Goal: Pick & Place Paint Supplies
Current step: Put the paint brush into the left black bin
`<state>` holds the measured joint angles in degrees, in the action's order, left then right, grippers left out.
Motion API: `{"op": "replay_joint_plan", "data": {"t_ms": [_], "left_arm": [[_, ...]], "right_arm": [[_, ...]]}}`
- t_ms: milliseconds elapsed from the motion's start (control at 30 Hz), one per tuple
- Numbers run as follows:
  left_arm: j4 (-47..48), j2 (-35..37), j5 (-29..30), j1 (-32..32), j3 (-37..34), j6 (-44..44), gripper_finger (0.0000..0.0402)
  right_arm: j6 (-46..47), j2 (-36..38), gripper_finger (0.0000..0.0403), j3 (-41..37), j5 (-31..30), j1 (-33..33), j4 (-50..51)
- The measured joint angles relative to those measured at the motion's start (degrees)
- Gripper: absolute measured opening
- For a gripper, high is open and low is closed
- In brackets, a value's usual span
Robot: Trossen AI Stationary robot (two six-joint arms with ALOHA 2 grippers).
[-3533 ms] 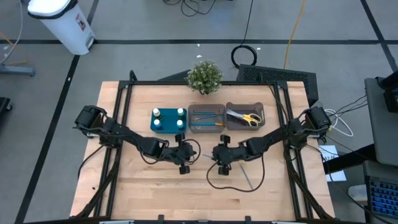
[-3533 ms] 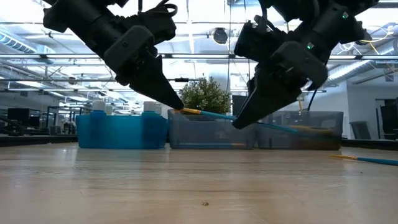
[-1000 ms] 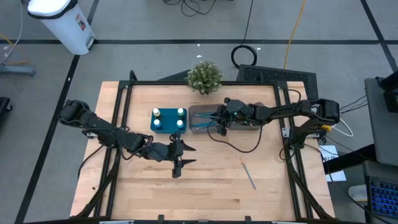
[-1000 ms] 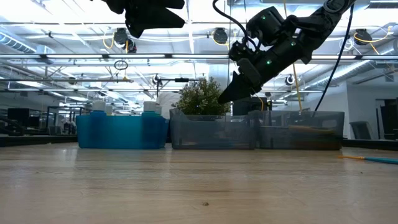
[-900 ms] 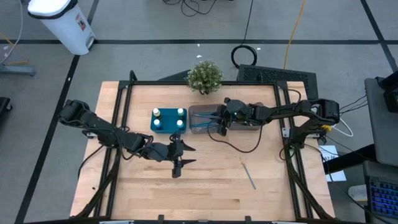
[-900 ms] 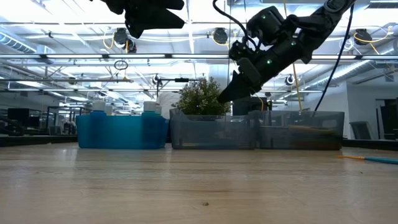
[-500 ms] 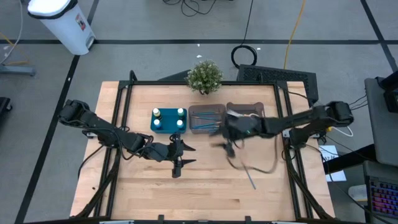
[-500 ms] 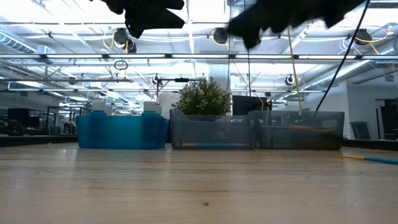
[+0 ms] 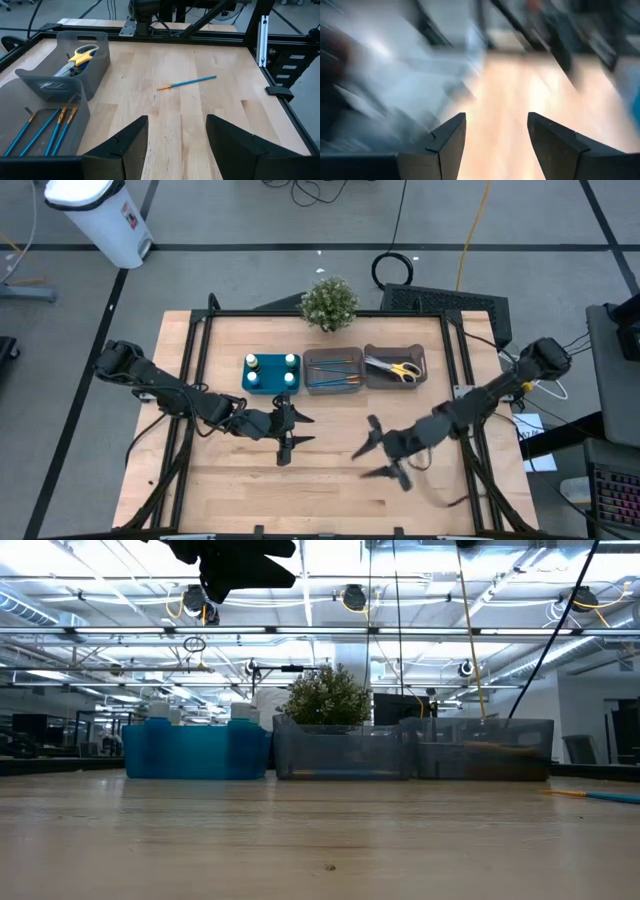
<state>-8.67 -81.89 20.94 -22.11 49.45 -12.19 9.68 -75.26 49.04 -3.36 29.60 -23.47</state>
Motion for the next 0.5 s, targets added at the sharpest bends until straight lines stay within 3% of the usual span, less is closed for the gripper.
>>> {"op": "replay_joint_plan", "data": {"t_ms": [100, 167, 300, 500], "left_arm": [[0.02, 0.0, -0.01, 0.0, 0.0, 0.0, 0.0209], [0.02, 0.0, 0.01, 0.0, 0.0, -0.02, 0.0209], [0.0, -0.02, 0.01, 0.0, 0.0, -0.04, 0.0209], [0.04, -0.01, 0.03, 0.0, 0.0, -0.52, 0.0209]], "right_arm": [[4.86, -0.16, 0.0207, 4.04, -15.21, 3.9, 22.99], [13.1, -0.66, 0.0207, 5.35, -20.99, 5.53, 34.32], [29.97, -0.97, 0.02, 3.46, -23.62, 6.53, 50.18], [44.33, -0.97, 0.0192, -4.48, -23.45, 5.6, 51.55]]}}
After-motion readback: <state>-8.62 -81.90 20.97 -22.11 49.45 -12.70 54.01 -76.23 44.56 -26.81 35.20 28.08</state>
